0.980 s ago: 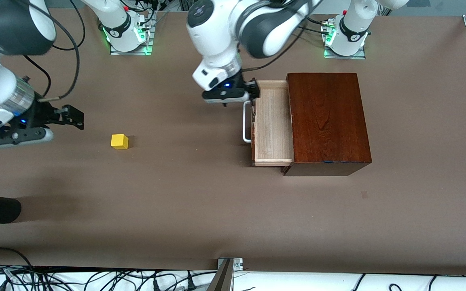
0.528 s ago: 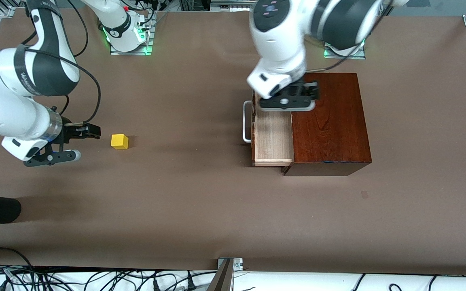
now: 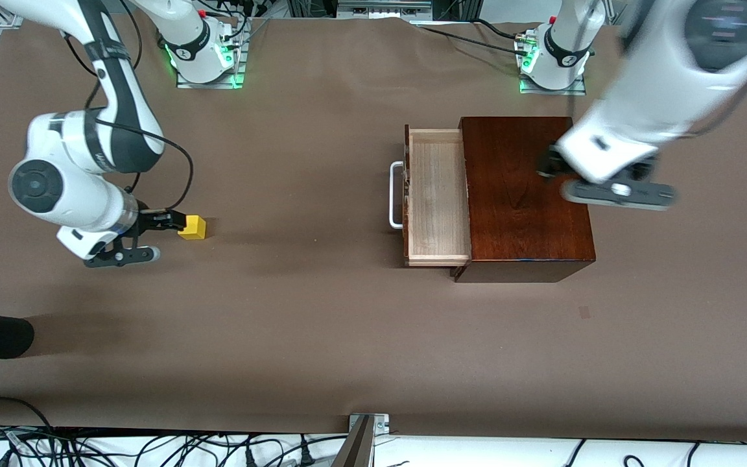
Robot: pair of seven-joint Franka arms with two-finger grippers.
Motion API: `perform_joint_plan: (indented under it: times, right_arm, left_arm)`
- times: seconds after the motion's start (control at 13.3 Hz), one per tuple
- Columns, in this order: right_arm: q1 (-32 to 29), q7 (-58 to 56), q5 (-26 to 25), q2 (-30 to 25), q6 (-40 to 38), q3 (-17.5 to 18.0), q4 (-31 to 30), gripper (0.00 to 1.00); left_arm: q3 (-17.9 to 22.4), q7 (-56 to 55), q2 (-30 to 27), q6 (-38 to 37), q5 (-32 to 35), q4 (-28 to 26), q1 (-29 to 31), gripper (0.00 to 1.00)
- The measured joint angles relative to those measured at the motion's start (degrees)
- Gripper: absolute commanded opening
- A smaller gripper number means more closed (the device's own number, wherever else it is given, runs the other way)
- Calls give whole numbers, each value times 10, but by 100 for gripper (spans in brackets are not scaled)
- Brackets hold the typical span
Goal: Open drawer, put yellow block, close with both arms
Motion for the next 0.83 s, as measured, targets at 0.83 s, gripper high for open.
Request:
perform_joint_plan:
  times: [0.83]
  right_arm:
    - [0, 9, 10, -13, 283, -1, -219, 100]
  left_arm:
    - [-45, 10, -130, 114, -7, -202, 122, 100]
